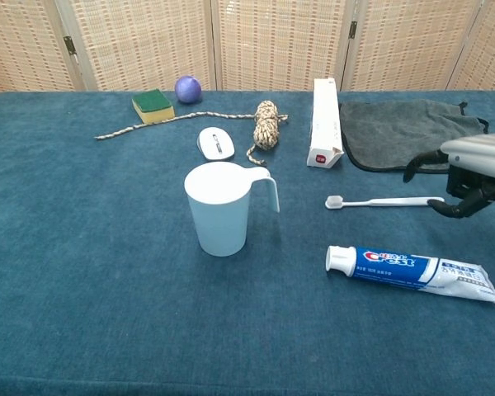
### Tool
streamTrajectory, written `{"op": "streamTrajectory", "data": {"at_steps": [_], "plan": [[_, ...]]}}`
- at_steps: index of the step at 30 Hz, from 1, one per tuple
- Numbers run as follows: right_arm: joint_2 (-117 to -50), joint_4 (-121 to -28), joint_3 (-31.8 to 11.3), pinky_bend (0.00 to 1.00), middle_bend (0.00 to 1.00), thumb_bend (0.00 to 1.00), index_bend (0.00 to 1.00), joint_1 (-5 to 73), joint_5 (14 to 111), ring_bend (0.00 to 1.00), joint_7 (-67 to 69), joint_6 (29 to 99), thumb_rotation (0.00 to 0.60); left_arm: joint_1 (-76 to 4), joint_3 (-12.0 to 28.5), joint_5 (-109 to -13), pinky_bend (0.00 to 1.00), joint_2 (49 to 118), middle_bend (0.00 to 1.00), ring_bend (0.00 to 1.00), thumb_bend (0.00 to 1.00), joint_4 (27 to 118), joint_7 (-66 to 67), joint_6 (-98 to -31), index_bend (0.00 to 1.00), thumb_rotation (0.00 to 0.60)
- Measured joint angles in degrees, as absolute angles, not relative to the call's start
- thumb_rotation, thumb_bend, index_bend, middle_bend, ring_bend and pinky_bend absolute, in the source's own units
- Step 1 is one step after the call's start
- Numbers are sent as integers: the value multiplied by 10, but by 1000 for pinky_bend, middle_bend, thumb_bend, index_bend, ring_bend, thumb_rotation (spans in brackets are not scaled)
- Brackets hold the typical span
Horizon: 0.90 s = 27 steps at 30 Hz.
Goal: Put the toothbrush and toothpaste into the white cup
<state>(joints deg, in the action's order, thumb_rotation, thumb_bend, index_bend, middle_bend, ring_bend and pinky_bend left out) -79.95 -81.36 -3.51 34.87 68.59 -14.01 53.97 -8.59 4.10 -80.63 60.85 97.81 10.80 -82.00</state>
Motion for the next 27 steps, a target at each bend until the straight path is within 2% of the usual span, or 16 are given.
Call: {"op": "streamTrajectory", "data": {"at_steps": [4,9,11,16,27], "plan": [[-827,-785,-55,1000,963,283,386,360,675,1000,-144,535,600,-85,40,-809,403,607,104,105,117,981,108,-822,131,600],[-866,-745,-62,1000,975,138,444,375,668,1000,-162,522,600,-80,39,-803,403,603,103,105,117,984,107,-824,130,600],[-877,-735,-62,1000,978,128,454,378,670,1000,-164,522,600,-78,39,-802,403,602,103,105,117,984,107,-825,130,600],[-893,-715,-65,1000,978,189,459,384,670,1000,-166,514,600,-78,39,-802,403,602,103,105,117,984,107,-825,130,600],[-932,-664,-76,1000,978,246,476,407,658,1000,-173,482,600,-76,39,-798,402,602,102,105,117,982,107,-824,129,600]]}}
